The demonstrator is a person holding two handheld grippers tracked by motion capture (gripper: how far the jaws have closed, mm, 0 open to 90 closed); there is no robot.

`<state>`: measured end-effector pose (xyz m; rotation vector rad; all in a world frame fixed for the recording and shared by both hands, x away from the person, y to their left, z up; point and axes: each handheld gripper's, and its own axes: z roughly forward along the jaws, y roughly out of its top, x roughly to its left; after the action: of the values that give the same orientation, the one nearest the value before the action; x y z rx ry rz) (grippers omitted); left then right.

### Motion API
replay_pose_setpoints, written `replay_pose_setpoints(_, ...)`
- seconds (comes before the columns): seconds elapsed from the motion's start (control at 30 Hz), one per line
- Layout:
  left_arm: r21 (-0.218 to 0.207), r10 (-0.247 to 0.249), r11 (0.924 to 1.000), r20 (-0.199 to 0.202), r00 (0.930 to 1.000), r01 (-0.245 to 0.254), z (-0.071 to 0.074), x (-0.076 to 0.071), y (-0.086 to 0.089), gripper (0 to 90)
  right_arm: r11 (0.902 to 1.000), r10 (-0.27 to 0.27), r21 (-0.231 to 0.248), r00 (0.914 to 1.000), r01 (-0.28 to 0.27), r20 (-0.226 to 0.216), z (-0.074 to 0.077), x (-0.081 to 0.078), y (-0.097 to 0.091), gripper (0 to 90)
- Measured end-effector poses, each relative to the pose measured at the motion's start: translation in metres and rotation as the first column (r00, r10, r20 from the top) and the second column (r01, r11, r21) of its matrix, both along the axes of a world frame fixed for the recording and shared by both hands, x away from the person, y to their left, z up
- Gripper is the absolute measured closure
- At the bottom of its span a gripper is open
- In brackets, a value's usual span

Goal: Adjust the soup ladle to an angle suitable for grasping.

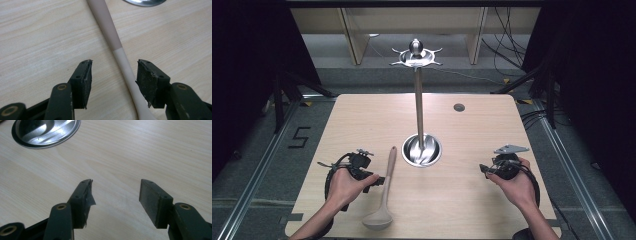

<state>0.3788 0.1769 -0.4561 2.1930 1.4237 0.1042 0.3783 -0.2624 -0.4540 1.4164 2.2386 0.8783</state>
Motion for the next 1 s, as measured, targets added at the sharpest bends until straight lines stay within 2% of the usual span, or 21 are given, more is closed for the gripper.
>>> replay_pose_setpoints(0.1,0.010,-0.003,0.9999,-0.015,0.9999,0.003,-0.001,0.003,-0.003,43.4,1.0000,0.007,-0.005,1.0000,-0.006,0.004,0.000,0.000,-0.001,44.3)
replay_pose_setpoints(0.2,0.031,-0.032,0.9989,-0.052,0.9981,0.034,0.000,0.007,-0.007,43.6,1.0000,0.006,-0.003,0.9999,-0.006,0.009,0.001,0.000,-0.002,44.4)
replay_pose_setpoints(0.3,0.063,-0.038,0.9972,-0.058,0.9976,0.041,0.001,0.012,-0.012,43.5,0.9999,0.010,-0.007,0.9999,-0.010,0.005,0.000,0.000,-0.002,44.3)
replay_pose_setpoints(0.43,0.071,-0.031,0.9968,-0.060,0.9977,0.036,0.002,0.016,-0.018,44.2,0.9999,0.010,-0.006,0.9999,-0.010,0.006,0.001,0.000,-0.002,44.3)
replay_pose_setpoints(0.47,0.090,-0.047,0.9945,-0.073,0.9962,0.054,0.004,0.019,-0.021,44.8,0.9999,0.009,-0.006,0.9999,-0.009,0.008,0.001,0.000,-0.002,44.3)
replay_pose_setpoints(0.57,0.102,-0.033,0.9940,-0.069,0.9971,0.040,0.004,0.022,-0.026,44.8,0.9999,0.010,-0.007,0.9999,-0.010,0.007,0.001,0.000,-0.001,44.2)
replay_pose_setpoints(0.63,0.124,-0.041,0.9910,-0.078,0.9961,0.050,0.002,0.027,-0.032,44.7,0.9999,0.013,-0.010,0.9999,-0.013,0.010,0.001,0.000,-0.001,44.2)
replay_pose_setpoints(0.67,0.124,-0.020,0.9918,-0.086,0.9961,0.031,0.002,0.027,-0.035,44.6,0.9996,0.023,-0.014,0.9996,-0.023,0.017,0.001,0.001,0.000,44.2)
replay_pose_setpoints(0.7,0.129,-0.030,0.9908,-0.082,0.9962,0.041,0.002,0.029,-0.036,44.4,0.9998,0.017,-0.012,0.9998,-0.017,0.006,0.002,0.000,0.001,44.1)
replay_pose_setpoints(0.83,0.121,-0.017,0.9922,-0.088,0.9959,0.028,0.002,0.036,-0.036,44.9,0.9992,0.031,-0.024,0.9992,-0.030,0.024,0.001,0.001,0.001,44.1)
replay_pose_setpoints(0.9,0.108,-0.013,0.9939,-0.096,0.9953,0.024,0.001,0.040,-0.036,45.4,0.9998,0.016,-0.011,0.9998,-0.016,0.014,0.001,-0.001,0.003,44.0)
replay_pose_setpoints(0.97,0.114,-0.015,0.9931,-0.107,0.9941,0.028,0.002,0.043,-0.034,45.5,0.9999,0.014,-0.006,0.9999,-0.014,0.009,0.002,-0.001,0.003,44.0)
replay_pose_setpoints(1.0,0.104,0.026,0.9945,-0.124,0.9920,-0.013,0.001,0.044,-0.036,45.5,0.9999,0.014,-0.006,0.9999,-0.014,0.009,0.002,-0.001,0.003,44.0)
